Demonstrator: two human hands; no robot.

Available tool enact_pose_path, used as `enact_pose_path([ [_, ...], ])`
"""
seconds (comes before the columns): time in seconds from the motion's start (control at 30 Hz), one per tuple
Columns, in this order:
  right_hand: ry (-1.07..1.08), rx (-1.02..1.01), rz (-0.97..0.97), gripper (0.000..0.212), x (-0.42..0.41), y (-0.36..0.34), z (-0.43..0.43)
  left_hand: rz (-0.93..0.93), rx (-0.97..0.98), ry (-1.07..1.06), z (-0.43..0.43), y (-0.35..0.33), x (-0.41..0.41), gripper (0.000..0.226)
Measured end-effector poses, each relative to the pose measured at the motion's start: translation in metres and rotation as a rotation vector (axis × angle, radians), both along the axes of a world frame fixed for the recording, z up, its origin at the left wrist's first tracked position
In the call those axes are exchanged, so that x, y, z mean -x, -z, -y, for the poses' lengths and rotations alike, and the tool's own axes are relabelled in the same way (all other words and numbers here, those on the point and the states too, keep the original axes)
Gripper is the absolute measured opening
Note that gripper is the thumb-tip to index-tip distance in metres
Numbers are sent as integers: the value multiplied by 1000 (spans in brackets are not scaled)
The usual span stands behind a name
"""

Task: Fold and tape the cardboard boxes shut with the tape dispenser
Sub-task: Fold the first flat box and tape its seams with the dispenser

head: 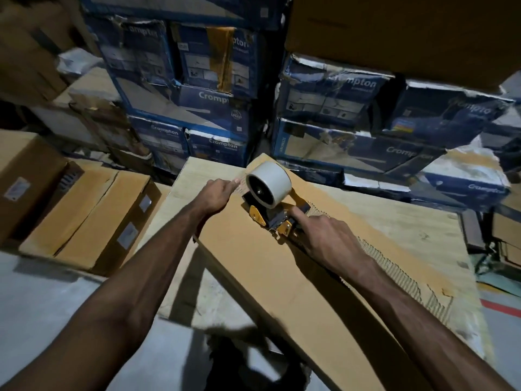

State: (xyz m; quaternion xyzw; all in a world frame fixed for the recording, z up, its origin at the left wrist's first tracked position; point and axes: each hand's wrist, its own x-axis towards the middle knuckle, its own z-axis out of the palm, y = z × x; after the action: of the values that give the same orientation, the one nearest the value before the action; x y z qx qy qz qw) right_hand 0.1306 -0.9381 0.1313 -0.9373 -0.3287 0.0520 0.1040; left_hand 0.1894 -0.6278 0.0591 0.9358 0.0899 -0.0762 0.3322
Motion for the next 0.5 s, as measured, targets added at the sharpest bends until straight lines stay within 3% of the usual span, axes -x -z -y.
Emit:
enact_pose_path([
  [0.33,45,-51,-41,29,35,-1,70,-70,32,-50,5,-7,3,72],
  [0.5,78,-12,-41,31,49,-8,86,-51,35,-38,3,-1,-2,67],
])
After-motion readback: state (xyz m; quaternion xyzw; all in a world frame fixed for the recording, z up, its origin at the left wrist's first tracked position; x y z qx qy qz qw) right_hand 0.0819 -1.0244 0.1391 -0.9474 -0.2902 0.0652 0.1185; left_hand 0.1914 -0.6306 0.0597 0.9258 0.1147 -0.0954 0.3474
